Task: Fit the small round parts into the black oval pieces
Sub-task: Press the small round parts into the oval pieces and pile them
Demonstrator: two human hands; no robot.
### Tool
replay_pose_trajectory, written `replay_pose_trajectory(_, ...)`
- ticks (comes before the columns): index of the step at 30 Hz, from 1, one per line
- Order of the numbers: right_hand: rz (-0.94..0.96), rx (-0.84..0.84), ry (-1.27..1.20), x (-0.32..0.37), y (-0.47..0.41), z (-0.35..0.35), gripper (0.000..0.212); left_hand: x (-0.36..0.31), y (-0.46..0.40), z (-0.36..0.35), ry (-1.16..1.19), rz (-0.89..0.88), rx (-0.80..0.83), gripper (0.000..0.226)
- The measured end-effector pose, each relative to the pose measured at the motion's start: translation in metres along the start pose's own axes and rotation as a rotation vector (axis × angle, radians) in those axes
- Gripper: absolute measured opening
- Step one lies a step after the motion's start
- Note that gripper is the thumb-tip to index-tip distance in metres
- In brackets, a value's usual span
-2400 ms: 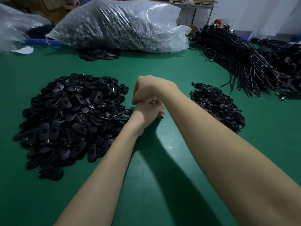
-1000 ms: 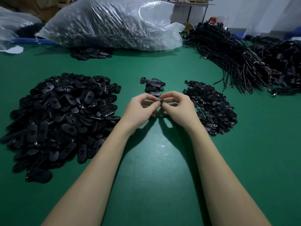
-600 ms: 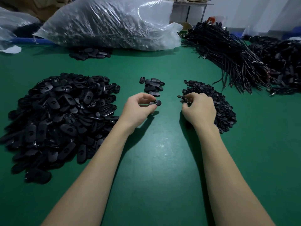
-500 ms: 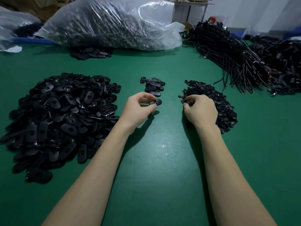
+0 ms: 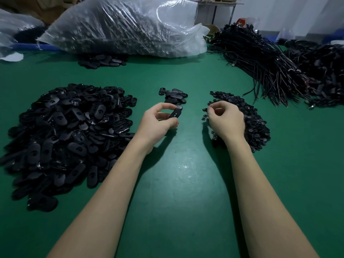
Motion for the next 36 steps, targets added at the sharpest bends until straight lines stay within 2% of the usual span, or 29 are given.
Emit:
replay_pose_trajectory(2, -0.099, 0.105, -0.357, 0.004, 0.003, -0.002, 0.009, -0.001, -0.001, -0.001, 0.028, -0.003, 0.018, 0.043)
replay_pose_trajectory(4, -0.177, 0.207, -0.519, 0.007, 0.008, -0.004, 0.007, -0.002, -0.001, -0.002, 0.069, -0.014, 0.044, 0.047)
replay_pose_trajectory(8, -0.235, 0.286, -0.577, 0.01, 0.01, -0.003, 0.006, -0.004, 0.0, -0.005, 0.092, -0.013, 0.072, 0.036)
replay_pose_trajectory(12, -0.27, 0.349, -0.66, 0.011, 0.012, -0.003, 0.004, -0.003, 0.0, -0.003, 0.081, -0.028, 0.019, 0.017)
replay_pose_trajectory(15, -0.278, 0.392, -0.724, 0.012, 0.011, -0.002, 0.002, -0.001, -0.003, -0.001, 0.033, -0.02, -0.025, 0.012)
replay_pose_trajectory(21, -0.23, 0.432, -0.668, 0.017, 0.015, -0.008, 0.019, 0.002, -0.005, -0.003, 0.153, 0.023, -0.021, 0.007)
replay_pose_trajectory(27, -0.199, 0.457, -0.571, 0.022, 0.02, -0.007, 0.01, 0.003, -0.007, -0.002, 0.21, 0.073, -0.035, 0.007)
replay_pose_trajectory(36, -0.093, 0.433, -0.465, 0.032, 0.024, -0.007, 0.009, -0.001, -0.004, -0.001, 0.307, 0.104, -0.045, 0.007)
Point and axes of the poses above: each hand's wrist, its own y-axis away from the middle knuckle, its own z-axis out of the back of the hand, x = y × z, the point moved 2 cm from there along -y, towards the middle knuckle, and after that the axes turned 14 degrees about -y, right-handed, at the moved point
